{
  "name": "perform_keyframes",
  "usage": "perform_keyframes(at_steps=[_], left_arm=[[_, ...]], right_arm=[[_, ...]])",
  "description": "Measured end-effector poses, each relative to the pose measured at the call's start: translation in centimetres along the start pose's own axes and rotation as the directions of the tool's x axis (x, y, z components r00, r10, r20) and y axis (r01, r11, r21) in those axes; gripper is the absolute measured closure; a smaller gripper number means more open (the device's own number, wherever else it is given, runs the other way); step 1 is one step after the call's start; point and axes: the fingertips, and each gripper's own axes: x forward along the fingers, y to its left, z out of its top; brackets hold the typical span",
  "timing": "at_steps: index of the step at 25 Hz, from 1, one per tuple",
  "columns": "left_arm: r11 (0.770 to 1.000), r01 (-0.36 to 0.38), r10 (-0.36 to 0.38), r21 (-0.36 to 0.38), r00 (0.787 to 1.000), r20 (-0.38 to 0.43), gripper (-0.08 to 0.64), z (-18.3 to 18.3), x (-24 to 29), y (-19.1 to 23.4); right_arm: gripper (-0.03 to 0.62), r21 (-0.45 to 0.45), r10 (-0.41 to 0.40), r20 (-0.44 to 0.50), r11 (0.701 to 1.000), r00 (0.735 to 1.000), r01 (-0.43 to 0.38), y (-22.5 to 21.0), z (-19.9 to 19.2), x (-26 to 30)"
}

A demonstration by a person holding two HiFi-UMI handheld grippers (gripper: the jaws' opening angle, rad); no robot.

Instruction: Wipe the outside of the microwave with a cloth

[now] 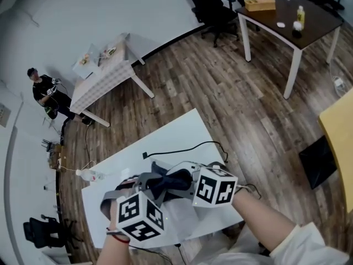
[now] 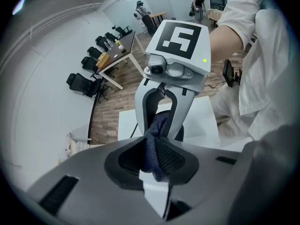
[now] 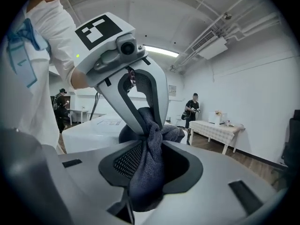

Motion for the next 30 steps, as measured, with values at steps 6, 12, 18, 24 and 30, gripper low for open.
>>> perform_keyframes(at_steps=[6, 12, 18, 24, 30], left_arm=[[1.0, 0.004, -0.005, -0.022, 0.998, -0.064, 0.495, -0.1, 1.3, 1.0], [1.0, 0.016, -0.019, -0.026, 0.993, -0.116, 0.495, -0.4, 3.0, 1.3], [0.999, 0.009, -0.014, -0.037, 0.989, -0.147, 0.495, -0.8, 3.2, 1.3], [0.999, 0.041, -0.046, -0.025, 0.977, -0.207, 0.495, -0.4, 4.3, 1.3], [0.992, 0.105, -0.117, -0.07, 0.973, -0.199, 0.502, -0.6, 4.4, 0.5]], right_arm=[[0.449, 0.133, -0.027, 0.041, 0.991, 0.999, 0.022, -1.3, -2.5, -1.6], [0.468, 0.143, -0.029, -0.049, 0.989, 0.998, 0.036, -2.1, -5.1, -0.4], [0.492, 0.108, 0.003, -0.097, 0.994, 0.995, 0.007, -2.0, -5.4, 1.6], [0.5, 0.087, 0.039, -0.138, 0.996, 0.99, -0.027, -2.8, -5.5, 3.1], [0.515, 0.16, 0.035, -0.101, 0.987, 0.994, -0.019, -2.3, -5.4, 3.2]])
